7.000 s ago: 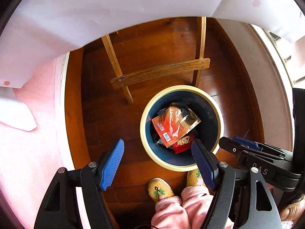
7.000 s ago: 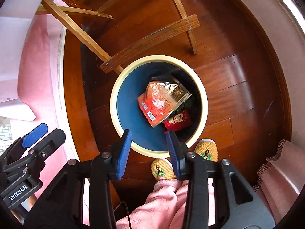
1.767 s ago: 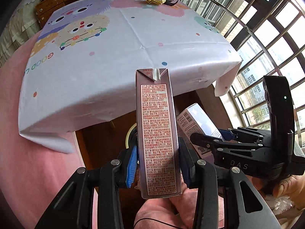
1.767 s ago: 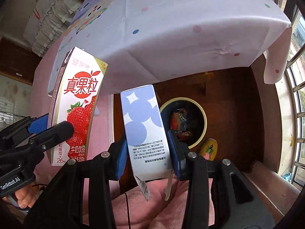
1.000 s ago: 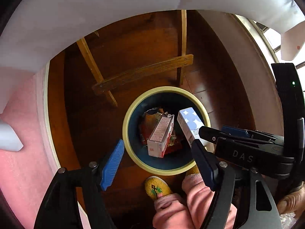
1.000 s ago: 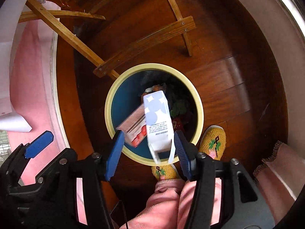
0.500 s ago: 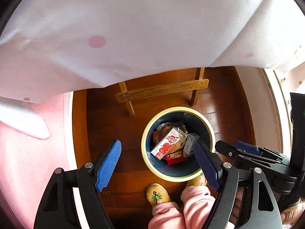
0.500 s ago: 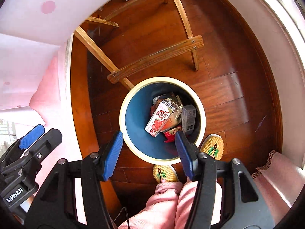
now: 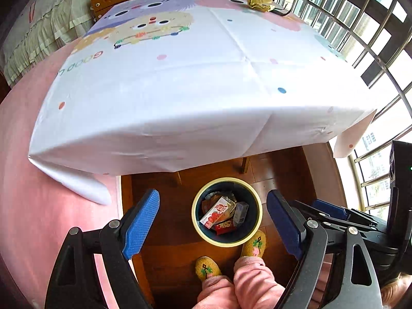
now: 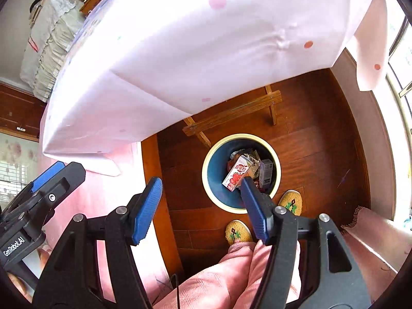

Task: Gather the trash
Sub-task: 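Move both open tools back over the table toward the yellow wrapper and black box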

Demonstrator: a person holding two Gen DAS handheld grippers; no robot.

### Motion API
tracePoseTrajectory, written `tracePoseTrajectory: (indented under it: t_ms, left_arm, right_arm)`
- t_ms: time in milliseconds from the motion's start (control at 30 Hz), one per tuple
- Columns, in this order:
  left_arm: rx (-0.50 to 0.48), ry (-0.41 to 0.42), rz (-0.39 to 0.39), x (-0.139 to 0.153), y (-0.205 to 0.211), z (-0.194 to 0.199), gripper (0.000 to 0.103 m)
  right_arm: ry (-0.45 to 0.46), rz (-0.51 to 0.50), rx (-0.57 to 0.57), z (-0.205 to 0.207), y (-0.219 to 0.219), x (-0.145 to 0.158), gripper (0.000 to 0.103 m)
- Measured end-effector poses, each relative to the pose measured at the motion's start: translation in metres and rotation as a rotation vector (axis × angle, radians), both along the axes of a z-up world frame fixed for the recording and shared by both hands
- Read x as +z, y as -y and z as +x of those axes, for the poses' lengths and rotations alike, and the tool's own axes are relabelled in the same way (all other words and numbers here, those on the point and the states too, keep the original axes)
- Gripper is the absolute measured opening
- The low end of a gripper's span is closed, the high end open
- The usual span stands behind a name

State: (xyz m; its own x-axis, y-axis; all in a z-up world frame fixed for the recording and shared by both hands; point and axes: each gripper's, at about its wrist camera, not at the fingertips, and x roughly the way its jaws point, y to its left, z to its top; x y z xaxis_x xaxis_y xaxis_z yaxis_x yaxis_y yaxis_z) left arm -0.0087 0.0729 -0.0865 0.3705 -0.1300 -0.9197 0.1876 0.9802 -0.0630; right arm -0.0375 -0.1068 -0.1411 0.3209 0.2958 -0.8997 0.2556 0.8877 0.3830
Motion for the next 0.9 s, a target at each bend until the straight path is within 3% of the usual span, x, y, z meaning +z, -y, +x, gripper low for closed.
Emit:
tracePoseTrajectory:
  t_ms: [67, 300, 633, 900]
  left_arm:
    - [-0.023, 0.029, -0.010, 0.025, 0.002, -0.004, 0.087]
    - [-0.112, 0.144, -0.008, 0.103, 0.011, -0.009, 0.087]
    - [-0.153, 0.262, -0.012, 0.190, 0.027, 0.023, 0.087]
    - [-0.195, 0.309, -0.018, 0.238, 0.046, 0.064, 0.087]
  right_arm:
    - [0.018, -0.007, 0.001, -0.004, -0.001, 0.026, 0.067]
    - [0.104, -0.025, -0.018, -0.016, -0.005, 0.108, 0.068]
    - [0.270, -0.147, -0.063, -0.008, 0.017, 0.220, 0.068]
    - [0.334, -0.201, -0.099, 0.033, 0.039, 0.263, 0.068]
